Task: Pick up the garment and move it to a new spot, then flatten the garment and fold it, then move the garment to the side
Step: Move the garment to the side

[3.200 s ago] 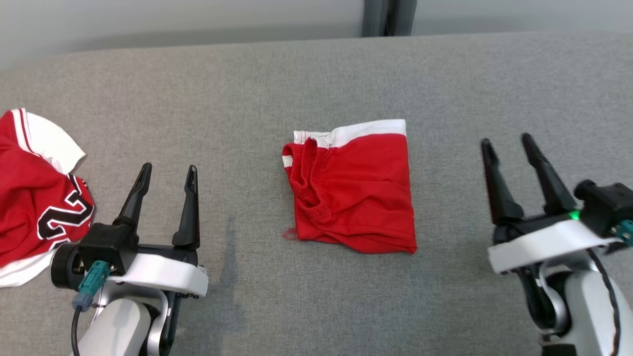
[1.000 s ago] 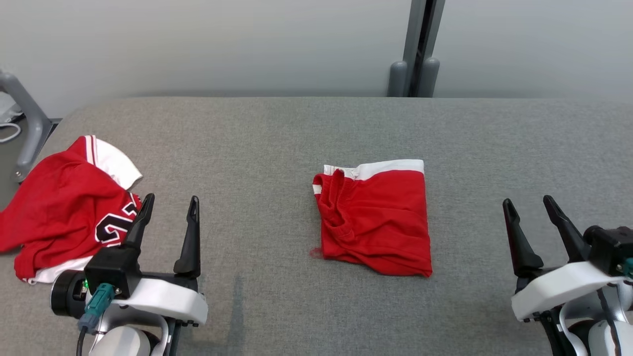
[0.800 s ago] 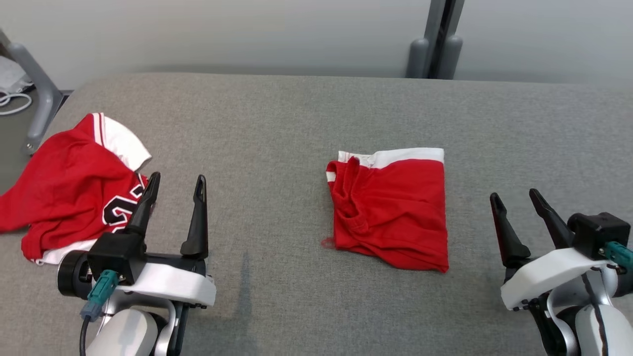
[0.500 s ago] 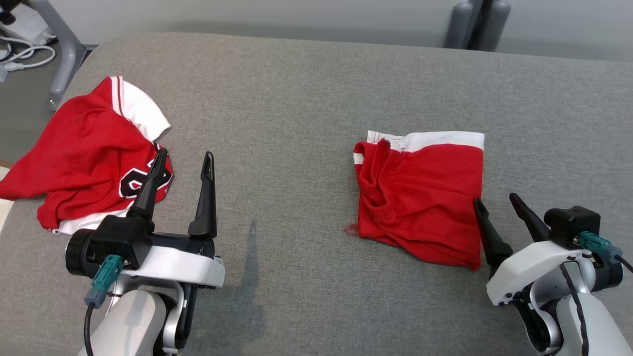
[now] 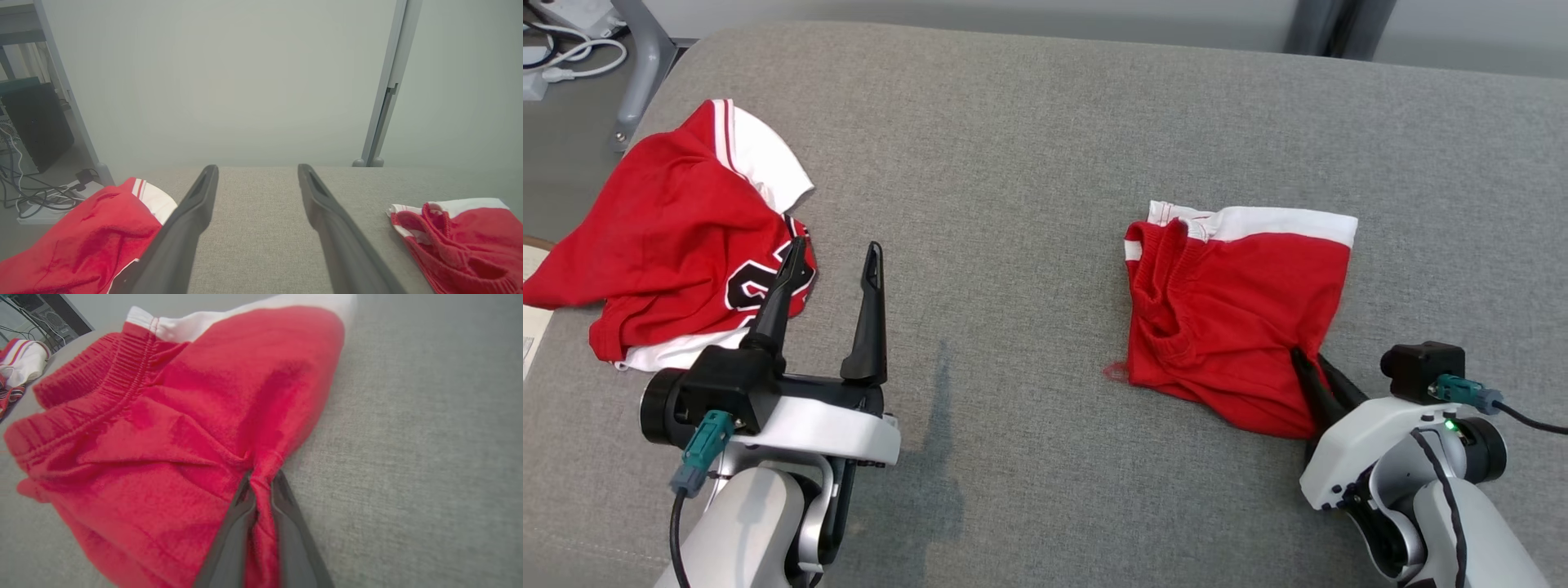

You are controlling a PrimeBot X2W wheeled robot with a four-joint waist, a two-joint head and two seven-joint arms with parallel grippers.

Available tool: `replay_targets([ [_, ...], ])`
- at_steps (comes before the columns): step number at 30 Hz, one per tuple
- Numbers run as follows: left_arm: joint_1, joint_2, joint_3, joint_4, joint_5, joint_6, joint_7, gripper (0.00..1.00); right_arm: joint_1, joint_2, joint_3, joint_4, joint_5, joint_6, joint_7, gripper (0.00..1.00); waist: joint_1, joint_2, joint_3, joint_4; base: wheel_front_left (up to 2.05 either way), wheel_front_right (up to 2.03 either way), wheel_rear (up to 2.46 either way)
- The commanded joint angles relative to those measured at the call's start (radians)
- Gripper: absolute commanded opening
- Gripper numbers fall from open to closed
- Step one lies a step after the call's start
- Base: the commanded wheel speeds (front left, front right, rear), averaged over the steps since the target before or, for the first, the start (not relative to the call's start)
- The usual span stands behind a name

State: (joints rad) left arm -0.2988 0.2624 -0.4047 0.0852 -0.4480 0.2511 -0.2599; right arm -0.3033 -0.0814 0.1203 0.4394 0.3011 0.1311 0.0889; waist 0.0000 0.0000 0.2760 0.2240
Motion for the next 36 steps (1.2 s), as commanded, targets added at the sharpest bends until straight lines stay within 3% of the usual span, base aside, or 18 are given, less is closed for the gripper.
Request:
replay_targets([
  [1, -0.016, 0.001, 0.007, 0.003, 0.010, -0.004, -0.004, 1.00, 0.003, -0.011, 0.007, 0.015, 0.006, -0.001, 0.012, 0.00, 0.0000, 0.0000, -0.002, -0.005, 0.00, 0.00, 0.00],
  [10, 0.003, 0.010, 0.026, -0.009, 0.028, -0.013, -0.004, 1.00, -0.010, -0.058, 0.036, -0.061, -0.012, -0.001, 0.009, 0.00, 0.0000, 0.0000, -0.009, -0.090, 0.00, 0.00, 0.00],
  [22, -0.030, 0.058, 0.018, -0.074, 0.057, -0.011, 0.036, 1.00, -0.036, -0.175, 0.090, -0.159, -0.049, -0.001, 0.047, 0.00, 0.0000, 0.0000, 0.074, -0.363, 0.00, 0.00, 0.00],
  [29, -0.082, 0.094, 0.003, -0.132, 0.085, -0.014, 0.098, 1.00, -0.157, -0.256, 0.124, -0.103, -0.039, -0.001, -0.013, 0.00, 0.0000, 0.0000, 0.179, -0.489, 0.00, 0.00, 0.00],
  [35, -0.135, 0.112, -0.015, -0.175, 0.112, -0.023, 0.143, 1.00, -0.298, -0.324, 0.151, 0.005, -0.026, -0.001, -0.092, 0.00, 0.0000, 0.0000, 0.264, -0.531, 0.00, 0.00, 0.00],
  [36, -0.156, 0.121, -0.020, -0.191, 0.125, -0.025, 0.157, 1.00, -0.355, -0.360, 0.159, 0.061, -0.030, -0.001, -0.122, 0.00, 0.0000, 0.0000, 0.296, -0.539, 0.00, 0.00, 0.00],
])
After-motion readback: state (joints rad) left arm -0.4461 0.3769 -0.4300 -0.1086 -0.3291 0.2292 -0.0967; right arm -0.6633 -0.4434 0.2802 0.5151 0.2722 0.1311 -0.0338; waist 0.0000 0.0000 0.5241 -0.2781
